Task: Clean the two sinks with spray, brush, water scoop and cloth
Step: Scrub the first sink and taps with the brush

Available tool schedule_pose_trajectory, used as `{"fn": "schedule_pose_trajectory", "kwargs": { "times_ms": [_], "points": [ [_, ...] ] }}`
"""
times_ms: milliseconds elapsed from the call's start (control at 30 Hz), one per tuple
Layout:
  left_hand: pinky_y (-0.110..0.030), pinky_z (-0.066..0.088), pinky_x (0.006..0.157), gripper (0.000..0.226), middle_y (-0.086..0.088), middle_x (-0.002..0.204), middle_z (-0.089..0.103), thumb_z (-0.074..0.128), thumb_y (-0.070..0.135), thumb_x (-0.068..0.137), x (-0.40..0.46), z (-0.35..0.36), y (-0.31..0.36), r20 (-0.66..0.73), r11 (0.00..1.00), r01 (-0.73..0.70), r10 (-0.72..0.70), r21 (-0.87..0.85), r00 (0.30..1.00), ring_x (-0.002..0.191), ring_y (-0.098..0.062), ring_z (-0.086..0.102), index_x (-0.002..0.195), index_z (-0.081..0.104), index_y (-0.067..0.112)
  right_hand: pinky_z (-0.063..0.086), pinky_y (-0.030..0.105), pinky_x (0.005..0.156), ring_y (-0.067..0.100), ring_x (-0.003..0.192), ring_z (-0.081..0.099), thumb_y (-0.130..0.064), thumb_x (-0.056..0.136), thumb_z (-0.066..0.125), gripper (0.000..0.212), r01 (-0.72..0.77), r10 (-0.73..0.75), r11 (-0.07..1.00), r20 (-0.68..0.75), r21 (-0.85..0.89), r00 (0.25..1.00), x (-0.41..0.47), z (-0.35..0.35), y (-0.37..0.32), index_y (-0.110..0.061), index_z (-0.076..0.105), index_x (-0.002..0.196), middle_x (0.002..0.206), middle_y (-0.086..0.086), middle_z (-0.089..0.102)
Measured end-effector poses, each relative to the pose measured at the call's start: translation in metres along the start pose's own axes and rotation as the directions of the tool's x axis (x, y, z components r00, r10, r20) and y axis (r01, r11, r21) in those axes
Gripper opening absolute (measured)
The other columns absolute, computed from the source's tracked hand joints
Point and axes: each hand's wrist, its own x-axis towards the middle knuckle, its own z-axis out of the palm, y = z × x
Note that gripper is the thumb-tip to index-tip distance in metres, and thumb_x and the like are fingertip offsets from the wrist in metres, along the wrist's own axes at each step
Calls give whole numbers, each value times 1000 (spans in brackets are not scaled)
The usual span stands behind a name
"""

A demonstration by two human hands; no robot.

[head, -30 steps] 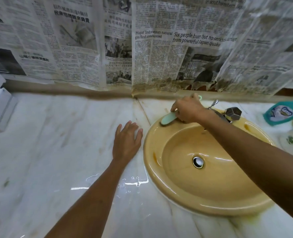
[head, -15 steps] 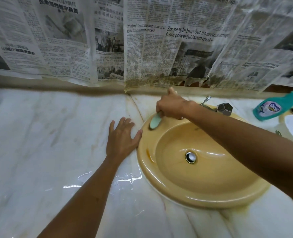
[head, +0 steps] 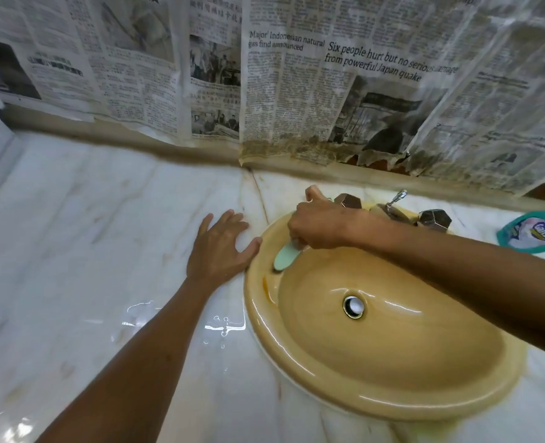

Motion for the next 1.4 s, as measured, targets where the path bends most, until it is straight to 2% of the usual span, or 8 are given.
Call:
{"fn": "schedule_pose_trajectory", "kwargs": {
  "times_ms": [367,467,600,733,933,1133,1300,1400],
  "points": [
    [-32,16,120,68,9,138,59,40,69,80,1,-3,4,15,995,101,-101,-16,995,139,-5,40,117,71,22,25,41,89,17,82,51,-32,95,59,19,109,-113,993,90,51,989,23,1,34,-22,50,83,75,-8,52],
    [-30,16,120,68,11,139,58,40,70,79,0,-5,6,25,993,113,-112,-33,993,139,-4,39,117,71,22,37,41,87,22,81,55,-31,93,61,19,19,-30,973,45,229,999,34,1,57,-18,53,82,73,-3,54],
    [-30,17,120,67,10,138,59,41,68,79,-1,-6,7,13,994,104,-104,-26,994,138,-4,41,117,71,22,40,31,59,13,71,55,-42,91,64,22,94,-118,865,17,493,993,34,12,50,-21,66,88,77,-7,62],
    [-33,21,118,61,5,134,63,43,57,80,-1,-6,7,-22,994,104,-105,-22,994,135,-9,47,113,73,15,49,32,73,18,85,63,-41,91,65,28,-76,75,817,26,571,997,41,5,80,-15,75,98,96,-1,72],
    [-44,26,115,55,-2,129,65,43,45,79,0,-6,2,-58,994,103,-101,39,993,131,-18,52,111,72,13,44,29,67,19,82,56,-39,99,50,38,-178,126,853,138,490,982,62,1,86,-13,74,85,98,2,67],
    [-42,22,116,58,-3,129,65,40,44,77,-1,-3,0,-55,996,87,-87,3,995,132,-19,51,114,71,12,36,32,55,23,61,50,-41,90,47,40,-135,155,934,-34,332,987,79,5,39,-13,52,62,62,2,52],
    [-42,22,117,57,-4,128,66,39,41,77,-1,-4,-1,-60,995,94,-95,-27,994,131,-20,53,114,70,11,42,33,70,28,89,59,-43,92,48,32,-277,281,948,-5,158,960,80,-14,45,-14,61,96,93,5,59],
    [-38,19,115,54,-4,124,67,39,36,77,0,-3,-2,-71,995,86,-89,-46,994,128,-20,55,112,70,10,38,31,67,28,78,54,-41,92,49,31,-165,166,986,-7,31,986,83,-23,20,-13,51,77,83,4,54]
  ]
}}
